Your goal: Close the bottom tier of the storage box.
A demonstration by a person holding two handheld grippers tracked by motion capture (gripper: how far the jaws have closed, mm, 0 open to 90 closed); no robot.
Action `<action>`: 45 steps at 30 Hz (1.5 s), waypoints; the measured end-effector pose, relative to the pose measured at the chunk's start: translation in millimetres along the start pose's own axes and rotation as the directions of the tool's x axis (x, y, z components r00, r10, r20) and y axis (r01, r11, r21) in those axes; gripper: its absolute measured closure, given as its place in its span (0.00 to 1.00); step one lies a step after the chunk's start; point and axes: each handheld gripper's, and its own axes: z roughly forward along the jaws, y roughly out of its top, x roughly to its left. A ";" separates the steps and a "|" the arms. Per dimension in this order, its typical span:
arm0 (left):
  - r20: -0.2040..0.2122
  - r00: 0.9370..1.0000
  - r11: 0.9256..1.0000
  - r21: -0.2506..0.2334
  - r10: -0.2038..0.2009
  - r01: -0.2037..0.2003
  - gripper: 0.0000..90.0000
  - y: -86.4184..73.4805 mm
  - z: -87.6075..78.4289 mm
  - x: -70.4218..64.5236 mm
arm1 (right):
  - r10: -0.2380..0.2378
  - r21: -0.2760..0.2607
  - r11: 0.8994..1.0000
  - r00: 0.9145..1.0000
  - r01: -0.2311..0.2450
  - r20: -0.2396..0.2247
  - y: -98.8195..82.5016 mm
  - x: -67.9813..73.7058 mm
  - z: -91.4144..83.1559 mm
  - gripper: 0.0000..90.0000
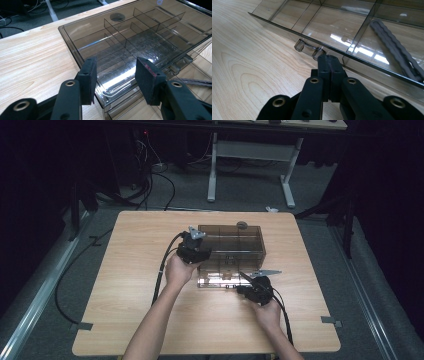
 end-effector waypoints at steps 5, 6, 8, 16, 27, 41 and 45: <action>-0.001 1.000 1.000 -0.001 0.000 0.000 0.59 -0.2 0.0 -0.1 | 0.000 0.002 1.000 1.000 0.000 0.004 2.3 -0.7 1.3 1.00; -0.001 1.000 1.000 -0.001 0.000 0.000 0.59 -0.2 0.0 -0.1 | -0.001 0.002 1.000 1.000 0.001 0.004 2.6 -0.9 1.6 1.00; 0.000 1.000 1.000 -0.002 0.000 0.000 0.59 -0.2 0.0 0.0 | 0.000 0.002 1.000 1.000 0.000 0.006 3.1 -1.3 1.9 1.00; 0.000 1.000 1.000 -0.001 0.000 0.000 0.59 -0.2 0.0 0.0 | 0.002 0.006 1.000 1.000 -0.003 0.015 6.3 -3.7 3.1 1.00; 0.001 1.000 1.000 -0.004 0.001 -0.001 0.59 -0.6 -0.1 0.2 | 0.020 0.003 1.000 1.000 -0.021 0.019 10.3 -6.5 6.0 1.00; 0.001 1.000 1.000 -0.010 -0.001 0.001 0.59 -1.4 -0.1 0.2 | 0.030 0.004 1.000 0.999 -0.030 0.037 19.9 -8.9 13.0 1.00; 0.001 1.000 1.000 -0.011 -0.001 0.001 0.59 -1.5 -0.1 0.2 | 0.044 0.000 0.999 0.998 -0.044 0.040 20.0 -10.0 13.2 1.00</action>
